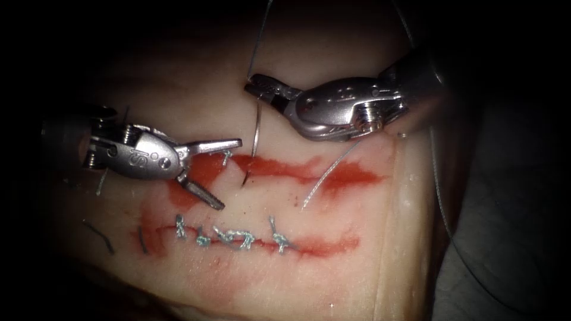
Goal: Wound Closure
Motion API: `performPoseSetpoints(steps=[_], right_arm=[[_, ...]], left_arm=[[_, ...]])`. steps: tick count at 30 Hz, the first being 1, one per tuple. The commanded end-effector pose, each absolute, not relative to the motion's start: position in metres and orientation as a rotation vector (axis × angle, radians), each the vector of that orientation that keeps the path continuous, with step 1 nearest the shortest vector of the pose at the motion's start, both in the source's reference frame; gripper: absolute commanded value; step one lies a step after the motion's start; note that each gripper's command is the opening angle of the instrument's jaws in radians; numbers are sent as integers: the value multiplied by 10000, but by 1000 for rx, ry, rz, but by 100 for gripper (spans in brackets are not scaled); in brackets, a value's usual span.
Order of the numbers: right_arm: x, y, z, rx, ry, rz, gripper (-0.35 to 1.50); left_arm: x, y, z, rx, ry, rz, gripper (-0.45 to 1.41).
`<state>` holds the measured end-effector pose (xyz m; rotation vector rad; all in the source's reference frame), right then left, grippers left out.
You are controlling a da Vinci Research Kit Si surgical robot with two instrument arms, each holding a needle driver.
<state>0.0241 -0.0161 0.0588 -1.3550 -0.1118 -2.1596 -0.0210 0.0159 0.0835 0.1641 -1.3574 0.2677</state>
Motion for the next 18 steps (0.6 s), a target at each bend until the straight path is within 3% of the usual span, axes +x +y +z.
performPoseSetpoints(steps=[1,18], right_arm=[[248,-157,592,-1354,-112,-2158,-35],[247,-154,588,-1381,-279,-2322,-35]], left_arm=[[-215,161,840,164,-1358,268,59],[-215,154,842,191,-1347,233,57]])
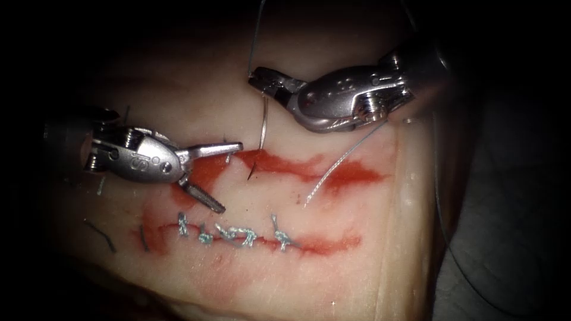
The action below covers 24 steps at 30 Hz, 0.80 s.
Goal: Wound Closure
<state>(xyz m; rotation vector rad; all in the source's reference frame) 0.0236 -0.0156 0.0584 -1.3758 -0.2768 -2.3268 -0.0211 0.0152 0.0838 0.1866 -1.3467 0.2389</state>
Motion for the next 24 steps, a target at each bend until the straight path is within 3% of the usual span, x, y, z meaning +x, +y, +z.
performPoseSetpoints(steps=[1,3,6,12,24], right_arm=[[247,-154,588,-1382,-288,-2332,-35],[247,-154,588,-1385,-301,-2347,-35],[247,-155,588,-1386,-306,-2352,-35],[249,-155,587,-1392,-313,-2343,-35],[250,-154,585,-1400,-322,-2337,-35]], left_arm=[[-214,153,842,217,-1341,205,47],[-212,149,840,277,-1315,153,25],[-210,139,839,494,-1191,-9,-45],[-217,130,840,789,-900,-289,-45],[-221,121,864,879,-784,-531,-45]])
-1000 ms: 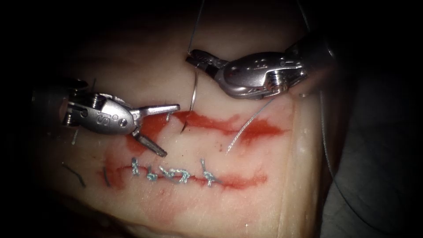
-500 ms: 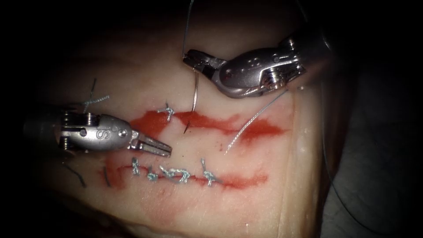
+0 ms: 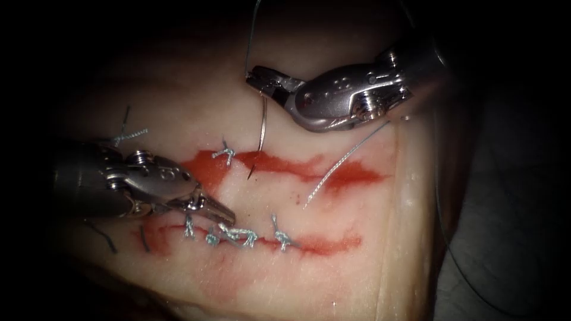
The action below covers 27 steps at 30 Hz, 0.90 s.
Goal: Wound Closure
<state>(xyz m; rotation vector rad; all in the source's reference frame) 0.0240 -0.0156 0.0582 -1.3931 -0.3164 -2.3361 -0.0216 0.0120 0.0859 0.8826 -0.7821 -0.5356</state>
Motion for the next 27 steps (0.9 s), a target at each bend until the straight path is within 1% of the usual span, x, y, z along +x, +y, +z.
performPoseSetpoints(steps=[1,7,26,27], right_arm=[[250,-154,584,-1399,-318,-2332,-35],[249,-154,584,-1396,-279,-2294,-35],[244,-160,592,-1287,25,-2089,-35],[243,-160,593,-1278,39,-2078,-35]], left_arm=[[-222,120,866,875,-780,-530,-45],[-225,116,873,868,-766,-552,-45],[-221,122,869,844,-773,-577,-45],[-221,123,869,846,-772,-584,-20]])
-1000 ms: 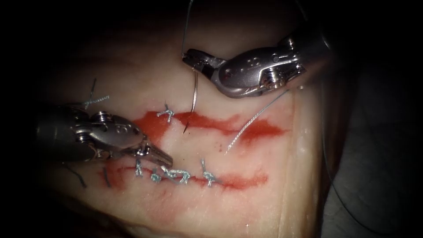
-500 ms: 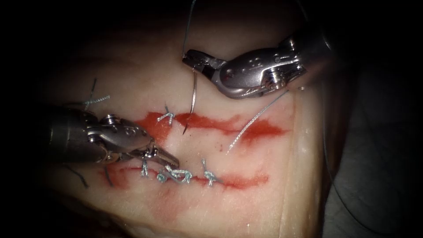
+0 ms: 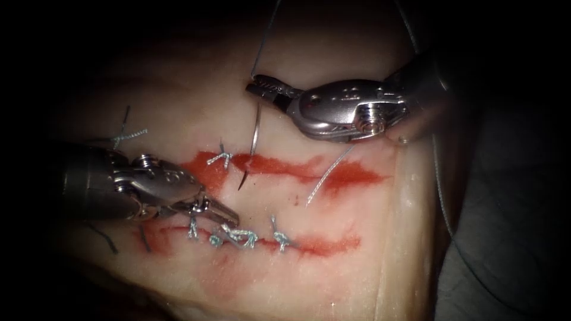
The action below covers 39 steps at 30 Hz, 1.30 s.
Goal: Wound Closure
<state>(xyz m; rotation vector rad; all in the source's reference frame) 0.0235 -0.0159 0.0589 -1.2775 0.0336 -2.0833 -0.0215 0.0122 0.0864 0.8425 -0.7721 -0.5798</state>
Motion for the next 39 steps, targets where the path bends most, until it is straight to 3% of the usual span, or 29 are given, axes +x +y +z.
performPoseSetpoints(steps=[1,2,4,9,14,17,21,25,28,31,34,39], right_arm=[[241,-160,594,-1267,56,-2063,-35],[240,-161,595,-1248,83,-2042,-35],[238,-161,598,-1229,118,-2012,-35],[234,-161,605,-1184,179,-1945,-35],[231,-160,608,-1158,228,-1864,-35],[231,-160,610,-1145,251,-1823,-35],[231,-160,612,-1123,289,-1756,-35],[231,-161,613,-1101,320,-1694,-35],[231,-163,614,-1087,334,-1672,-35],[231,-164,614,-1084,365,-1658,-35],[232,-165,613,-1084,394,-1647,-35],[234,-167,612,-1087,468,-1635,-35]], left_arm=[[-220,124,868,835,-783,-557,17],[-219,125,866,830,-790,-541,36],[-216,128,862,829,-810,-515,56],[-207,138,845,849,-851,-489,61],[-205,146,830,812,-881,-464,57],[-205,150,825,733,-922,-398,27],[-205,154,823,509,-1058,-178,10],[-205,157,822,378,-1240,-101,7],[-211,159,825,280,-1332,48,41],[-213,160,831,270,-1386,223,51],[-214,161,837,236,-1395,289,74],[-218,159,849,222,-1400,343,78]])
